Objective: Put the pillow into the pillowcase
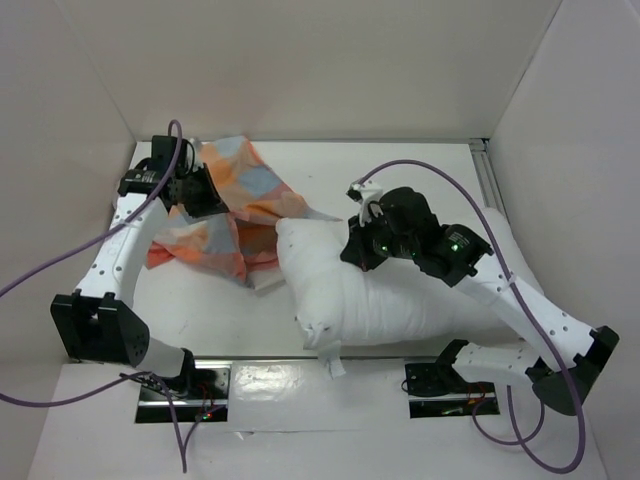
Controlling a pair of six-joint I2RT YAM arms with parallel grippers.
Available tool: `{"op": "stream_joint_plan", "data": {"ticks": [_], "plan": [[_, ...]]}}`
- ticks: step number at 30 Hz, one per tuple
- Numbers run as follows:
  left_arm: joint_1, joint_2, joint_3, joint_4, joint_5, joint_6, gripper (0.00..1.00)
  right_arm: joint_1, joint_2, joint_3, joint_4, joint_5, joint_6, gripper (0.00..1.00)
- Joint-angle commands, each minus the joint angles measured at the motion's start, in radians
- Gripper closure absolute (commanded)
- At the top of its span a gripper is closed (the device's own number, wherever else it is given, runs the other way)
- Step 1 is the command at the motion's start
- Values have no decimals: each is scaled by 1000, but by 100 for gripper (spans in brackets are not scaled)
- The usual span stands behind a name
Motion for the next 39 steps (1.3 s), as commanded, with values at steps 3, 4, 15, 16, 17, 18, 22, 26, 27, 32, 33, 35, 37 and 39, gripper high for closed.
{"op": "stream_joint_plan", "data": {"ticks": [3, 4, 15, 16, 17, 18, 22, 26, 27, 32, 33, 35, 37, 39], "plan": [[33, -40, 29, -2, 73, 32, 100, 77, 24, 61, 44, -119, -43, 100], [45, -40, 29, -2, 73, 32, 100, 87, 24, 61, 44, -119, -43, 100], [87, -86, 38, -2, 136, 52, 100, 107, 102, 37, 175, -117, -23, 100], [87, -97, 38, -2, 148, 61, 100, 107, 127, 51, 196, -117, -23, 100], [87, -109, 38, -14, 148, 61, 100, 107, 179, 61, 211, -104, -23, 100], [96, -136, 24, -25, 160, 61, 100, 107, 205, 84, 239, -94, -23, 100], [96, -209, -11, -48, 179, 72, 100, 107, 296, 147, 259, 7, -2, 100], [96, -255, -60, -96, 212, 109, 100, 107, 328, 177, 268, 185, 44, 100], [96, -255, -80, -105, 213, 109, 100, 107, 328, 189, 268, 220, 57, 100], [87, -293, -151, -117, 203, 135, 100, 107, 328, 209, 328, 378, 104, 100], [87, -304, -160, -126, 212, 135, 100, 107, 328, 224, 328, 401, 118, 100], [87, -313, -172, -127, 232, 135, 100, 107, 350, 253, 349, 482, 146, 100], [76, -313, -172, -137, 242, 144, 100, 98, 383, 264, 383, 512, 158, 100], [64, -322, -172, -151, 242, 144, 100, 74, 408, 279, 404, 532, 195, 100]]}}
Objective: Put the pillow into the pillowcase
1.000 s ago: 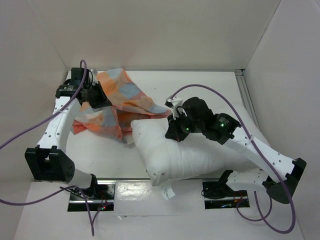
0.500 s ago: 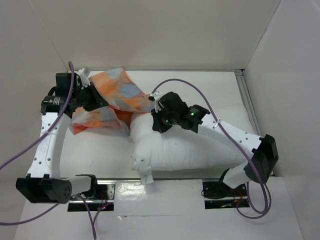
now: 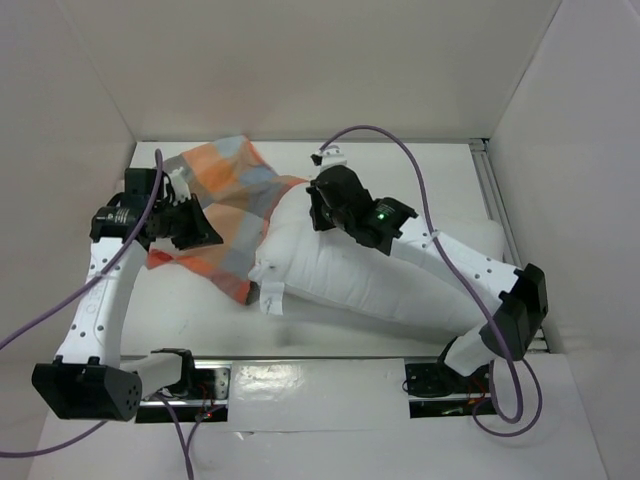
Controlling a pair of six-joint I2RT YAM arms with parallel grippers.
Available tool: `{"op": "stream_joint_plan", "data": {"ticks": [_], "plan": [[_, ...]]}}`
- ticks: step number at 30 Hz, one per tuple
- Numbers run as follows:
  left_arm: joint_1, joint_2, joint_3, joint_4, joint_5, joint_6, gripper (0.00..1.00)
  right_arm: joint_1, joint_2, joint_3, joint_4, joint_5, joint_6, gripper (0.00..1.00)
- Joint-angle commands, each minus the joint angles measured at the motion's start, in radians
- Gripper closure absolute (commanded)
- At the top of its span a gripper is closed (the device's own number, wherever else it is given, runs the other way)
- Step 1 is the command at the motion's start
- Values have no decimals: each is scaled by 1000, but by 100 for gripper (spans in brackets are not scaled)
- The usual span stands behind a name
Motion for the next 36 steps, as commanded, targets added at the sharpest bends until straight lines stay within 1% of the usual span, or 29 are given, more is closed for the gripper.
{"op": "stream_joint_plan", "data": {"ticks": [1, 3, 6, 7, 8, 9, 10, 11, 12, 13, 14, 15, 16, 17, 18, 19, 22, 24, 26, 28, 29, 36], "plan": [[-15, -42, 19, -26, 39, 25, 100, -27, 40, 93, 205, 118, 82, 100], [-24, -52, 19, -26, 39, 25, 100, -47, 62, 102, 228, 109, 82, 100], [-24, -52, 19, -26, 11, 25, 100, -47, 91, 93, 216, 79, 62, 100], [-49, -52, -23, -13, -9, 25, 100, -47, 81, 73, 216, 60, 53, 100], [-58, -52, -54, 7, -36, 15, 100, -47, 67, 14, 240, 44, 43, 100], [-67, -37, -85, 24, -55, 5, 100, -47, 49, -21, 259, -1, 30, 100], [-78, -8, -144, 65, -70, 5, 95, -56, 15, -52, 268, -22, 20, 100], [-78, 7, -174, 91, -104, -11, 85, -56, 1, -104, 277, -41, 11, 100], [-89, 21, -201, 118, -113, -25, 76, -56, -11, -121, 278, -52, 11, 100], [-89, 33, -226, 150, -113, -36, 63, -56, -21, -132, 278, -71, 11, 100], [-107, 53, -273, 183, -104, -45, 45, -56, -31, -132, 278, -72, -1, 100], [-122, 64, -289, 243, -113, -45, 25, -56, -31, -143, 278, -81, -1, 100], [-139, 78, -298, 259, -139, -58, 19, -56, -40, -143, 278, -108, -22, 100], [-174, 95, -298, 270, -168, -58, 16, -56, -41, -155, 278, -108, -32, 100], [-188, 134, -298, 270, -214, -58, 14, -56, -41, -155, 267, -128, -32, 100], [-201, 153, -298, 279, -234, -58, 14, -65, -50, -155, 267, -141, -48, 100], [-225, 222, -289, 288, -260, -47, 12, -65, -50, -155, 245, -150, -70, 100], [-274, 257, -263, 299, -289, -47, 12, -75, -50, -164, 245, -161, -70, 100], [-326, 317, -251, 299, -352, -47, 11, -84, -59, -175, 245, -161, -70, 100], [-356, 359, -240, 299, -409, -47, 11, -96, -68, -186, 245, -170, -70, 100], [-377, 395, -225, 299, -420, -58, 11, -96, -68, -197, 245, -179, -70, 100], [-445, 495, -156, 328, -509, -91, 11, -157, -97, -226, 245, -234, -70, 100]]}}
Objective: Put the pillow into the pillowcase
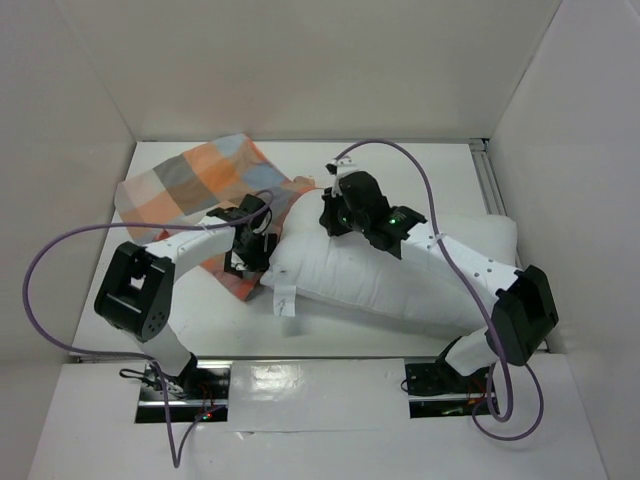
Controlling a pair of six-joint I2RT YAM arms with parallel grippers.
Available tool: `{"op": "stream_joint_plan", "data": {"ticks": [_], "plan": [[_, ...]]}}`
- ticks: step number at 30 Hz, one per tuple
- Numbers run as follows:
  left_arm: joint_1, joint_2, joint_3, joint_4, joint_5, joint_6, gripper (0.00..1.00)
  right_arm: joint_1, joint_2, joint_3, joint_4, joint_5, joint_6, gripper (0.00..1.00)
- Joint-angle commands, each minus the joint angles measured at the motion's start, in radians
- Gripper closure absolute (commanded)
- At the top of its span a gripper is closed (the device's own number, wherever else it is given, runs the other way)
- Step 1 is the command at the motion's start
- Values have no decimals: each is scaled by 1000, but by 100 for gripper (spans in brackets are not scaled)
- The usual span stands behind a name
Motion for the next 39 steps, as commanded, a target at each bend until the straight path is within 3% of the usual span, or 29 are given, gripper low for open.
{"op": "stream_joint_plan", "data": {"ticks": [1, 8, 12, 13, 19, 31, 39], "plan": [[-23, 54, 77, 7, -115, -31, 15, -25, -69, -6, 35, -29, -12, 100], [-33, 79, 96, -12, -140, -56, 40, -65, -88, -16, 35, -38, -12, 100], [-33, 58, 110, -49, -151, -65, 83, -65, -88, -16, 35, -57, -12, 100], [-33, 32, 120, -66, -151, -65, 100, -65, -76, -4, 35, -57, -12, 100], [-22, -116, 238, -254, -127, -55, 100, -65, 4, 83, 36, -31, 10, 100], [19, -350, 275, -299, 172, -1, 100, -2, 262, 347, -5, 123, 94, 100], [29, -393, 217, -340, 139, 34, 100, -25, 306, 507, -34, 167, 114, 100]]}}
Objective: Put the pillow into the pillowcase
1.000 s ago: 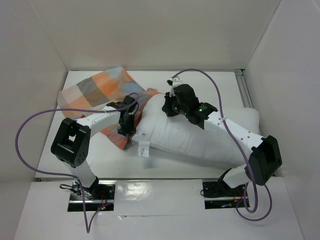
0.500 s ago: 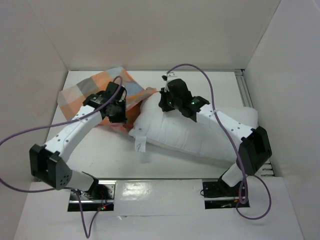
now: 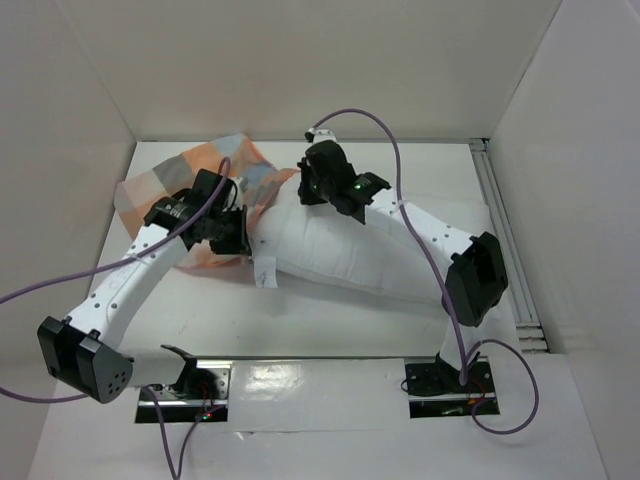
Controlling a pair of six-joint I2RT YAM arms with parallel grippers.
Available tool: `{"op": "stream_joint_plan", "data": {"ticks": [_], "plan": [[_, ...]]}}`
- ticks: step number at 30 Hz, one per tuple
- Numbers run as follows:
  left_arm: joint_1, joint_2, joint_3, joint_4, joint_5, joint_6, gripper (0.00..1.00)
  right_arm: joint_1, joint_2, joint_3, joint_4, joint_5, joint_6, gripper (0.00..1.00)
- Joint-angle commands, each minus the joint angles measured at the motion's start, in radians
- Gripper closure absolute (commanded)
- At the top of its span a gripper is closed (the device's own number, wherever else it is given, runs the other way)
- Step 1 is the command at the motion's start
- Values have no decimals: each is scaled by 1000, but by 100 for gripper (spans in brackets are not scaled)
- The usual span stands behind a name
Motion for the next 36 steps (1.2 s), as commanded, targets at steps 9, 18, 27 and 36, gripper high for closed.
{"op": "stream_joint_plan", "data": {"ticks": [9, 18, 27, 36], "plan": [[2, -79, -4, -82, 82, 53, 100, -66, 81, 140, 99, 10, 38, 100], [-7, -88, 115, -141, 253, 119, 100, 37, 217, 71, 98, 115, 102, 100], [2, 0, 210, -147, 260, 140, 15, 72, 83, -116, 202, 96, 157, 100], [38, 133, 192, -1, -116, 18, 24, 72, 1, -180, 211, 78, 166, 100]]}}
